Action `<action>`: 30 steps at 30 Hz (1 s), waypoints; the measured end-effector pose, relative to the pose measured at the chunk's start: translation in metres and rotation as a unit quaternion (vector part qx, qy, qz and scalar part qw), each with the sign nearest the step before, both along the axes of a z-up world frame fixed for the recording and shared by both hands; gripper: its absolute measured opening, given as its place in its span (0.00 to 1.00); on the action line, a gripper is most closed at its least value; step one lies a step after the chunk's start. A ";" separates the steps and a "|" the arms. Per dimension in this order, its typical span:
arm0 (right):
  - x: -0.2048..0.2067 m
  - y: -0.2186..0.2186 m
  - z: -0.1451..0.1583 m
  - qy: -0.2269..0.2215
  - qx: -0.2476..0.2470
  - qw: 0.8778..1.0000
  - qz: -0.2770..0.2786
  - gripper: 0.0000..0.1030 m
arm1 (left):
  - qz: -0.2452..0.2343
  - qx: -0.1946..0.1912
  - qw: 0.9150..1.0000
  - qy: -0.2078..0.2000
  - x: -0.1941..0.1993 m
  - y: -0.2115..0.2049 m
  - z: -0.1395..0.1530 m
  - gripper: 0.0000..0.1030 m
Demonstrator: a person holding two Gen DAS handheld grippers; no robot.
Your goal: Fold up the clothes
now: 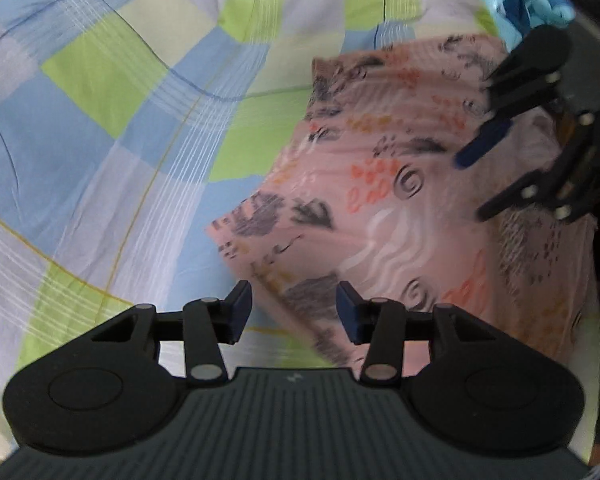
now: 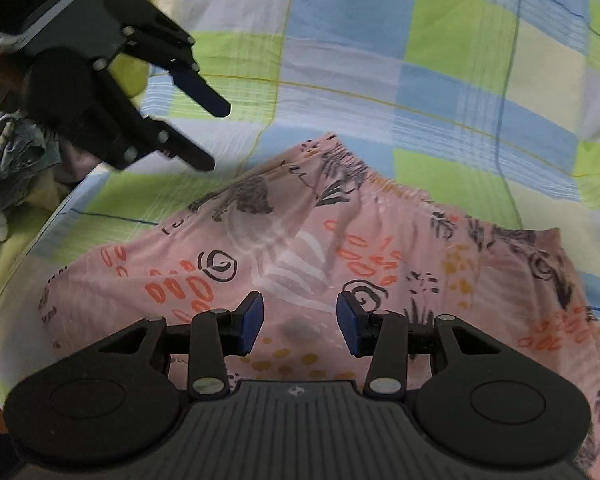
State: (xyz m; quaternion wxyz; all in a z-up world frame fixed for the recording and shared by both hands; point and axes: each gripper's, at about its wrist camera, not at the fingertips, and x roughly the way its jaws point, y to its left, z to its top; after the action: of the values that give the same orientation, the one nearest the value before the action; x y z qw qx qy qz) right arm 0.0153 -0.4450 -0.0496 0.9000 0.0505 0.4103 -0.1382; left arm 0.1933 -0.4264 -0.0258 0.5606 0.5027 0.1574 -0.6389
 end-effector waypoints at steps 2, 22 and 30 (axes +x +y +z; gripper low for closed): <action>-0.001 0.005 0.006 0.020 0.013 1.000 -0.019 0.42 | -0.034 0.019 0.998 -0.049 0.010 -0.004 0.000 0.41; 0.045 0.132 0.020 0.060 0.129 0.963 -0.230 0.44 | -0.516 -0.017 0.794 -0.322 0.079 -0.032 -0.088 0.35; 0.067 0.155 0.003 0.054 0.130 0.962 -0.232 0.44 | -0.643 -0.068 0.675 -0.356 0.093 -0.034 -0.122 0.34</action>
State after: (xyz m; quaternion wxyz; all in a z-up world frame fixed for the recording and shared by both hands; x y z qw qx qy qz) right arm 0.0825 -0.2896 -0.0468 0.8051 0.2538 0.4501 -0.2912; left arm 0.2867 -0.4608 -0.1476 0.0576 0.6296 -0.4598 -0.6236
